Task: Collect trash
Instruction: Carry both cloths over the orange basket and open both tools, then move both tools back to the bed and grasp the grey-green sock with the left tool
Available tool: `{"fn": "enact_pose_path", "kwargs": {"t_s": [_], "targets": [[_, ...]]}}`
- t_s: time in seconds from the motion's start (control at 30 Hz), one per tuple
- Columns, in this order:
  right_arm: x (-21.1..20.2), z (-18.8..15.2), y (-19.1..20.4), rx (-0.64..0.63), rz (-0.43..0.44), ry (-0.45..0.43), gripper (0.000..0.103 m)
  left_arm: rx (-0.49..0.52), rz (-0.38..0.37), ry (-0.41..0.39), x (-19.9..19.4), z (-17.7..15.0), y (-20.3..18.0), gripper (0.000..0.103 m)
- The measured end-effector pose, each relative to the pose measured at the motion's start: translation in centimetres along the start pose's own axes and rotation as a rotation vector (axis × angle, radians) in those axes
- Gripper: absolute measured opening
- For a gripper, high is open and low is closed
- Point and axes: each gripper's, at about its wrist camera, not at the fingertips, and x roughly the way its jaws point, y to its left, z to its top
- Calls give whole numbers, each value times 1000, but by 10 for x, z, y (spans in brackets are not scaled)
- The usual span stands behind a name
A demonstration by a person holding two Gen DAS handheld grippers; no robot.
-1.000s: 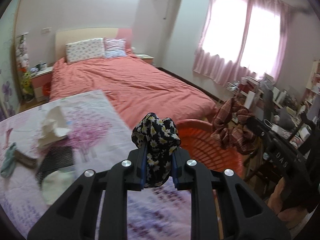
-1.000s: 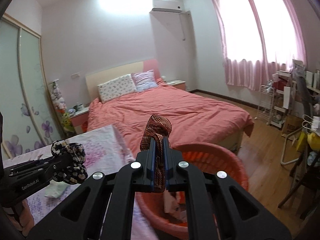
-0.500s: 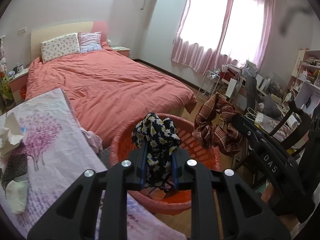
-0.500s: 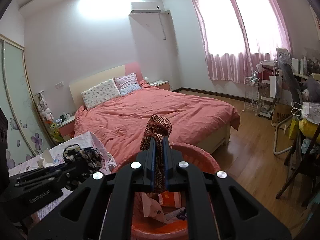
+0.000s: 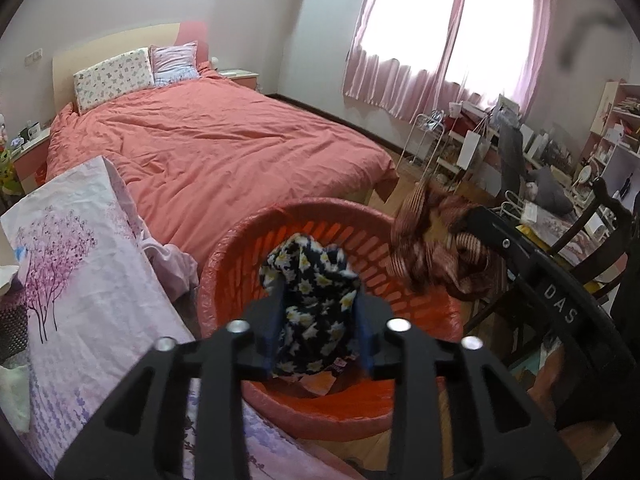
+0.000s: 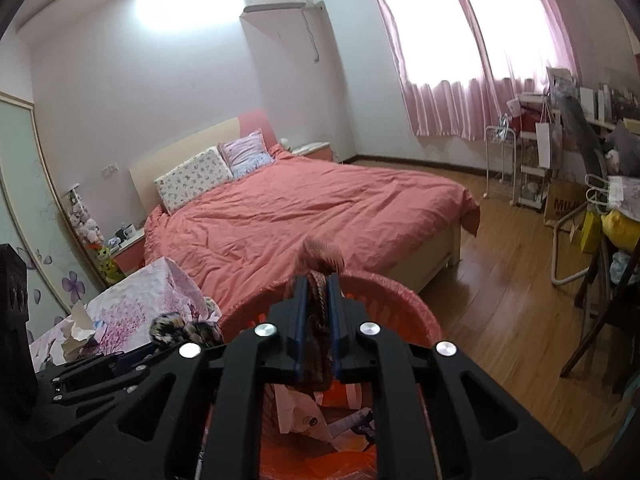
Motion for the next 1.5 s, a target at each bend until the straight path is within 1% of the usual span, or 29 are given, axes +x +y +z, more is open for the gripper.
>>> {"fn": "enact_pose_path", "kwargs": {"t_s": [0.07,0.1,0.13,0.3,0.37,0.47,0.6,0.73,1.07,1.13,1.2,1.3,1.5], "targets": [[3,-2,-1,0,5,19,20,-3,16,6,3,-1,3,42],[4,-3,-1,-2,5,30,29,-6,23,9,3,-2,4,43],[4,-4,-2,-3,1,36,35,-10,36,13,3,-4,8,44],[0,-6,-1,-29,-18,45,38,-14,86,21,-4,-13,21,47],[-4,-6,2,-41,-24,46,39,-15,107,18,-10,-16,28,51],[-2,-4,7,-58,-29,48,40,-25,138,14,-20,-20,40,53],[-5,-3,21,-94,-28,43,45,-35,180,10,-35,-27,60,55],[-6,-6,37,-118,-14,52,46,-55,230,4,-55,-36,84,58],[-8,-20,83,-191,59,93,46,-187,374,-20,-112,-63,167,60],[-8,-26,97,-215,75,103,48,-205,404,-24,-124,-70,183,60],[-9,-30,109,-236,93,112,51,-217,442,-31,-137,-78,201,60],[-9,-37,124,-262,118,129,51,-254,501,-37,-158,-89,231,60],[-7,-54,158,-301,166,176,51,-356,651,-60,-203,-109,302,60]]}}
